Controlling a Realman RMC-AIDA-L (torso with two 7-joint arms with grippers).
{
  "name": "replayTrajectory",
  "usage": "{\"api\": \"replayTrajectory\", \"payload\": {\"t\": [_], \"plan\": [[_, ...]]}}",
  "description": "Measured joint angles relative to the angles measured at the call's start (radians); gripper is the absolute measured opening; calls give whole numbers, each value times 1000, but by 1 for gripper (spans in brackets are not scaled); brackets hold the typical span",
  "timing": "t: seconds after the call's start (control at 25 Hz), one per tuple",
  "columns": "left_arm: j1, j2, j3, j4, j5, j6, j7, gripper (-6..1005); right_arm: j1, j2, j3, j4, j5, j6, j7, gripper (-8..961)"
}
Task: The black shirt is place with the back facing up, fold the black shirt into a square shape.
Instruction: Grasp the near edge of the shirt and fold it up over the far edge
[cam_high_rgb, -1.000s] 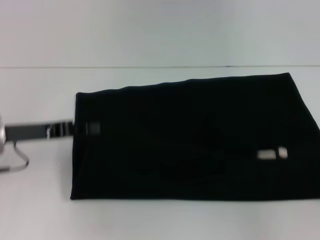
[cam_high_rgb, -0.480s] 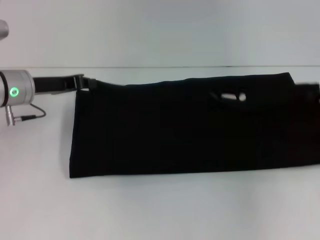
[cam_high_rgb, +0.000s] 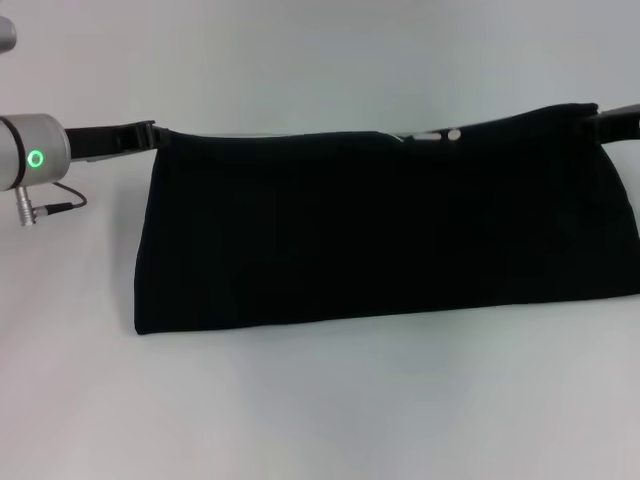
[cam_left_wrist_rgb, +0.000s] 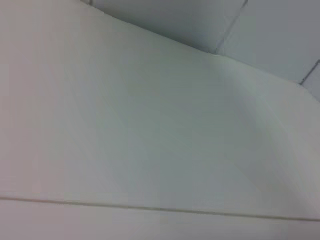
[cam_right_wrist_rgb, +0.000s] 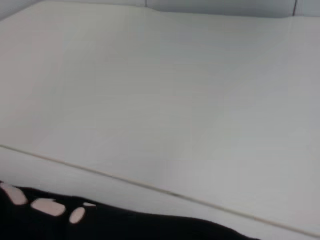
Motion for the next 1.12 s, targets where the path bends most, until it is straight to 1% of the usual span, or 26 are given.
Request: {"api": "replayTrajectory", "payload": {"t": [0.2, 0.56, 0.68, 0.88, 0.92, 1.12], "plan": [[-15, -13, 1, -6, -2, -74, 8, 67, 23, 10, -11, 32, 8, 104, -9, 55], [-32, -23, 6, -47, -41, -135, 58, 73, 39, 21, -12, 67, 8, 173, -21, 55], [-35, -33, 7, -50, -51, -152, 66, 74, 42, 31, -12, 84, 10, 225, -26, 55], [-40, -61, 8, -51, -75, -222, 85, 77, 42, 36, -12, 94, 10, 236, -41, 54], [-42, -66, 8, -51, -76, -237, 86, 78, 41, 38, -12, 94, 10, 235, -51, 75], [-41, -79, 8, -50, -115, -305, 83, 223, 33, 51, -12, 72, 10, 242, -101, 183]]}}
